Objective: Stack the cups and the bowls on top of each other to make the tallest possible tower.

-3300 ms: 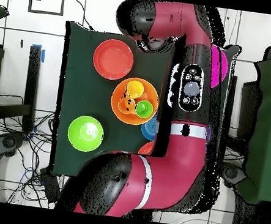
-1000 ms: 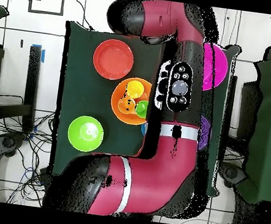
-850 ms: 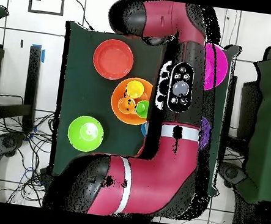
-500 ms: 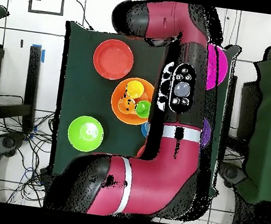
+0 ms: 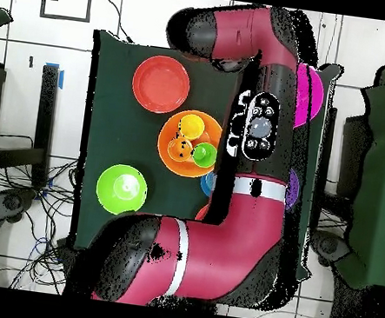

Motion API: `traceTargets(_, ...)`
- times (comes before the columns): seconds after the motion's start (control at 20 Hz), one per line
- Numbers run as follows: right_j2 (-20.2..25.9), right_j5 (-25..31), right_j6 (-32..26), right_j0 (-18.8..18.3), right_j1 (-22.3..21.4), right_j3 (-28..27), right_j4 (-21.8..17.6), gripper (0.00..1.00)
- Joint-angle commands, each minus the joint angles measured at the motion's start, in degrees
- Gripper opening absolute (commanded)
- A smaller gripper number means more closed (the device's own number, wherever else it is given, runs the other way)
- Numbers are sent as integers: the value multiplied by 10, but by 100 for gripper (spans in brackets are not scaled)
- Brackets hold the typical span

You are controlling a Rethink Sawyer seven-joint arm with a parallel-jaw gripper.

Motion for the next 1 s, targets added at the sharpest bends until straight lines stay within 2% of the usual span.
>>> traceTargets(0.05, 1, 2, -124, -7, 64, -21, -54, 100)
traceTargets(0.2, 2, -6, -137, -17, 76, -31, -50, 100)
traceTargets(0.55, -11, -46, -142, -47, 81, -8, -39, 100)
traceTargets(0.75, -11, -55, -153, -53, 35, 36, -13, 100)
traceTargets(1.0, -1, 4, -178, -45, 29, 2, -7, 100)
